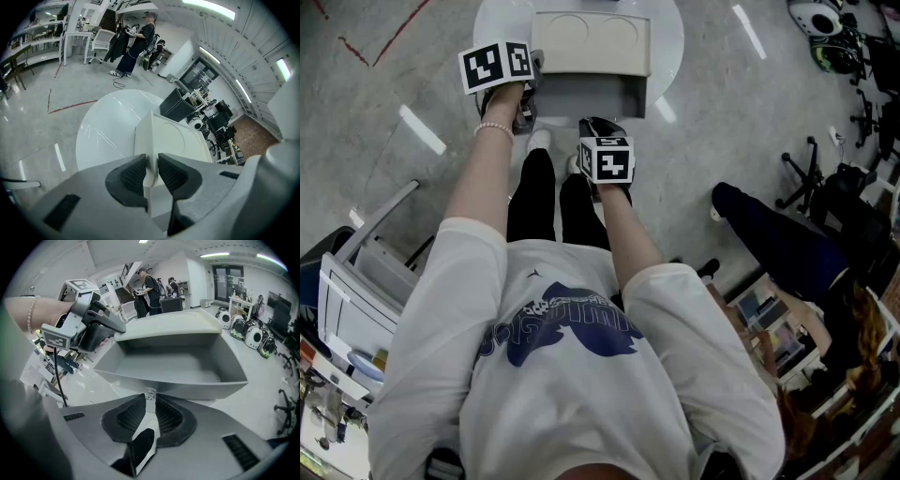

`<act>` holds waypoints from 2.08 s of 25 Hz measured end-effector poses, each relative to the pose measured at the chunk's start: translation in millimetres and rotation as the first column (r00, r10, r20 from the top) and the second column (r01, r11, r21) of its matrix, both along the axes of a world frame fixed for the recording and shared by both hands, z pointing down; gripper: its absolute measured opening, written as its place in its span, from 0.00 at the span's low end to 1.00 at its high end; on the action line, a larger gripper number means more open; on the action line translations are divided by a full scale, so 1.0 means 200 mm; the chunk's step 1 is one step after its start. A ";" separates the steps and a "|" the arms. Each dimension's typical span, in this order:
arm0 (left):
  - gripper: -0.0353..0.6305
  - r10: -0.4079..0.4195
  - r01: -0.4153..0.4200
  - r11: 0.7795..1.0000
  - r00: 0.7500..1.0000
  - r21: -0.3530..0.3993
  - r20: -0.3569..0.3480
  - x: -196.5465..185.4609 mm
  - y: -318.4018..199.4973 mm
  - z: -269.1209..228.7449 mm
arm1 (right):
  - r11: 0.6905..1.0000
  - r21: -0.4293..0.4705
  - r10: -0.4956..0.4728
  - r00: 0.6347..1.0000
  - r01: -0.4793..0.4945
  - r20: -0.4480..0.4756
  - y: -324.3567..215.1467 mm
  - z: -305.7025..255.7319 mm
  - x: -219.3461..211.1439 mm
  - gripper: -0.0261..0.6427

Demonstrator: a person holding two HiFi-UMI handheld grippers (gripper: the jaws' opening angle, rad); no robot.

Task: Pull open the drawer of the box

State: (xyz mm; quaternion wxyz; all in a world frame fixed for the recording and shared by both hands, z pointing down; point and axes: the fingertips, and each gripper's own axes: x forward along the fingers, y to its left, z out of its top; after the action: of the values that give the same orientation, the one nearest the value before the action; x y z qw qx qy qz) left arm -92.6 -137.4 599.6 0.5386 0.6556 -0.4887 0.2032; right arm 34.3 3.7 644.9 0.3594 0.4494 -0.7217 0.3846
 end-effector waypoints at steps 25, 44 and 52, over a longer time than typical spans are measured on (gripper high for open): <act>0.19 -0.011 0.011 1.000 1.000 -0.005 -0.014 -0.01 0.00 -0.01 | 0.999 -0.022 -0.040 0.999 0.040 0.008 0.10 0.01 0.00 0.13; 0.19 -0.018 0.018 1.000 1.000 -0.006 -0.018 -0.01 0.00 -0.01 | 0.997 -0.032 -0.063 0.998 0.063 0.013 0.13 0.02 0.00 0.13; 0.19 -0.019 0.018 1.000 1.000 -0.010 -0.023 0.00 0.00 0.00 | 0.997 -0.043 -0.069 0.998 0.069 0.009 0.13 0.05 0.02 0.13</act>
State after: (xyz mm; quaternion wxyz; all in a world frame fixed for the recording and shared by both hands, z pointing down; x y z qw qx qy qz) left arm -93.2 -137.3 599.6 0.5493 0.6506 -0.4875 0.1931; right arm 37.4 29.7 655.1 0.3793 0.4147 -0.7298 0.3894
